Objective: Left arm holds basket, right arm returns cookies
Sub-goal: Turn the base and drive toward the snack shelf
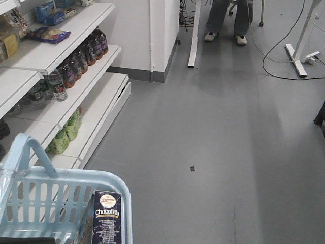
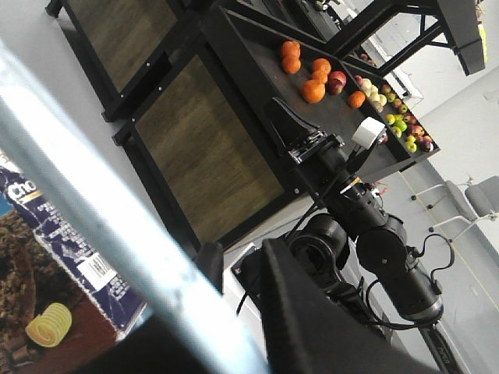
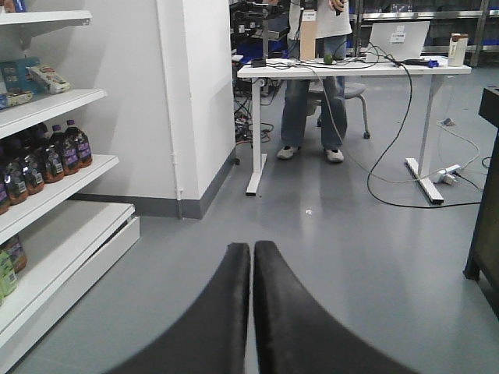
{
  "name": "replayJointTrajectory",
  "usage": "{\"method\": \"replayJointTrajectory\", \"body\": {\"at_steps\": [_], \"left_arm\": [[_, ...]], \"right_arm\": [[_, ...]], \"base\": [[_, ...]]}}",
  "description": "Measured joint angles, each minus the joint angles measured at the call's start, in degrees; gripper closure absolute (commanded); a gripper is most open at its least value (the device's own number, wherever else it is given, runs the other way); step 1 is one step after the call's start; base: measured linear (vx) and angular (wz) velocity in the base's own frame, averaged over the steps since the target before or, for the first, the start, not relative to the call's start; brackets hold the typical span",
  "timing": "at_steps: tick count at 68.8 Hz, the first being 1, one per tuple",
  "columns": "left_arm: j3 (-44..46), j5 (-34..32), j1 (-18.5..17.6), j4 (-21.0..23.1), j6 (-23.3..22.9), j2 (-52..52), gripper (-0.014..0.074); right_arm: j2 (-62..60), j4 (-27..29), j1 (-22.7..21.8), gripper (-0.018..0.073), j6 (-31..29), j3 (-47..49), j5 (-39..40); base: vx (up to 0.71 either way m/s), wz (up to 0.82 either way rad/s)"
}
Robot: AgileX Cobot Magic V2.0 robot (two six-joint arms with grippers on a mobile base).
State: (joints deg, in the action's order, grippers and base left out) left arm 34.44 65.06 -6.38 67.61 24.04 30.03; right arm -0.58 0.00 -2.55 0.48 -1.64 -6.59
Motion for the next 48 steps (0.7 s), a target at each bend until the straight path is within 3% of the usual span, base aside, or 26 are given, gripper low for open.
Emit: {"method": "replayJointTrajectory", "body": {"at_steps": [48], "left_arm": [[0.00, 0.00, 0.00, 0.00, 0.00, 0.00, 0.0603]], "right_arm": [[0.00, 0.00, 0.00, 0.0563, 0.00, 0.00, 0.00]], "base": [[0.44, -0.13]]}}
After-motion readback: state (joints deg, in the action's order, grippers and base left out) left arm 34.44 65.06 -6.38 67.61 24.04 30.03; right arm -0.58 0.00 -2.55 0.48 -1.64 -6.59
